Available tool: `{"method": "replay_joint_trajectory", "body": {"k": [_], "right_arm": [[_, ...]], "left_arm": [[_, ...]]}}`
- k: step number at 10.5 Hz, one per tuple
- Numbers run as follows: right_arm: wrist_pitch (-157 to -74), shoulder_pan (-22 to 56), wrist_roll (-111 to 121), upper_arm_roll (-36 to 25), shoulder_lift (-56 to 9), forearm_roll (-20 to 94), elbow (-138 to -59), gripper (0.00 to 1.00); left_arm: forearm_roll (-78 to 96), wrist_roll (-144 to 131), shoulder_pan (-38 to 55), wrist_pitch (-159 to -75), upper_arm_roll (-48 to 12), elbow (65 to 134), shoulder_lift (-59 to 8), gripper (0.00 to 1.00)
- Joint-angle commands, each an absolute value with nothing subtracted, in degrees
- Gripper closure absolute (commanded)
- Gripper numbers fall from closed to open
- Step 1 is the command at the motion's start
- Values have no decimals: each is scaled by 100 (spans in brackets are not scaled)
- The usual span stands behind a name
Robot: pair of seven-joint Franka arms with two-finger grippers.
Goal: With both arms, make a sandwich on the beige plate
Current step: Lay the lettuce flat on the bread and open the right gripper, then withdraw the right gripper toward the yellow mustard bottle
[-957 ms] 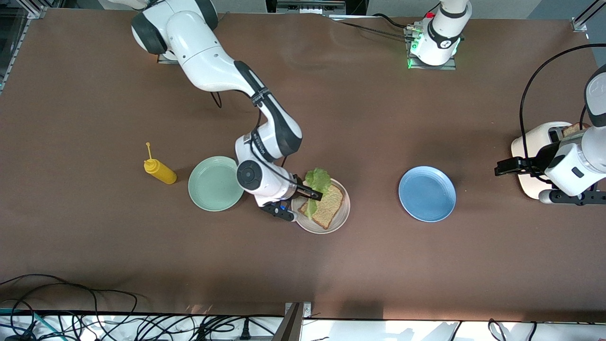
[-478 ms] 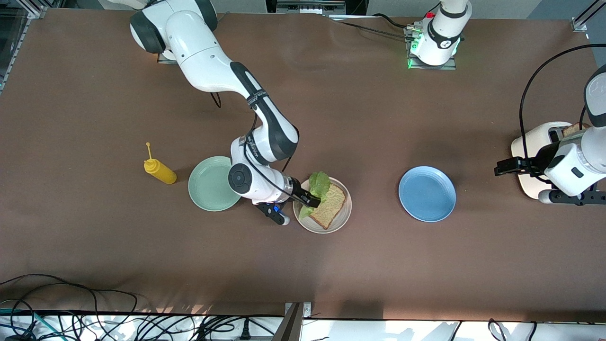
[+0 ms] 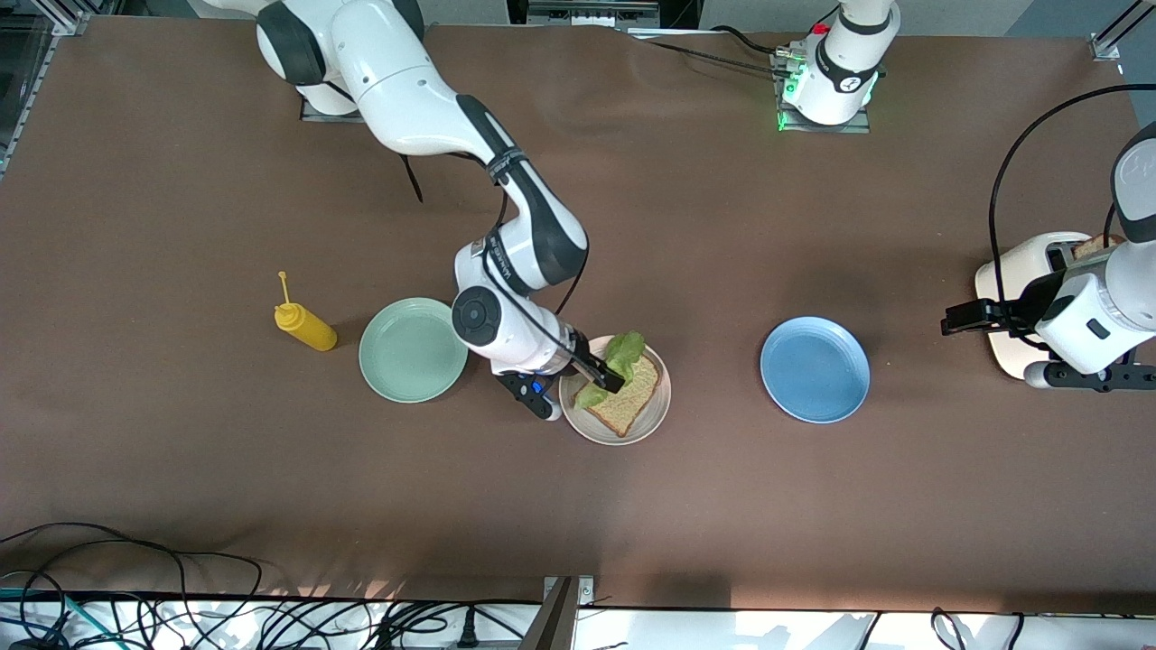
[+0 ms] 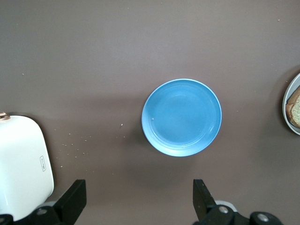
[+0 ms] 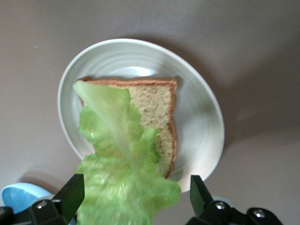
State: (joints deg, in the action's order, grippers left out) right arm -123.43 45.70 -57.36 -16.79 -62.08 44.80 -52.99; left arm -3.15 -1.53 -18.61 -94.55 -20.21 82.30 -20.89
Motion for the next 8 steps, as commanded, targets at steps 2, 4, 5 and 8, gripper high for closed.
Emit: {"method": "replay_joint_trajectory", "body": {"k": [2,4,5,8], "right_arm": [[-12445,4597,-5766,-1846,-6179,5053,-5256,0],[-12454,4597,-5652,-1898,-6187,5045,-5265,0],[-12428,4588,-5364,-1933,-6179,4993,-5299,0],[-12349,4185,-3907,-1716,-5479,4528,-6342,0]], "left_arm": [[-483,-202,-1811,-9457,-2013,8244,-2074,0],[-483,-202,-1811,-9457,-2013,8244,-2074,0],[-483,-202,-1802,-9457,-2013,8244,-2074,0],[-483,-185,-1810,-9457,-2004,8183,-2066,0]]}}
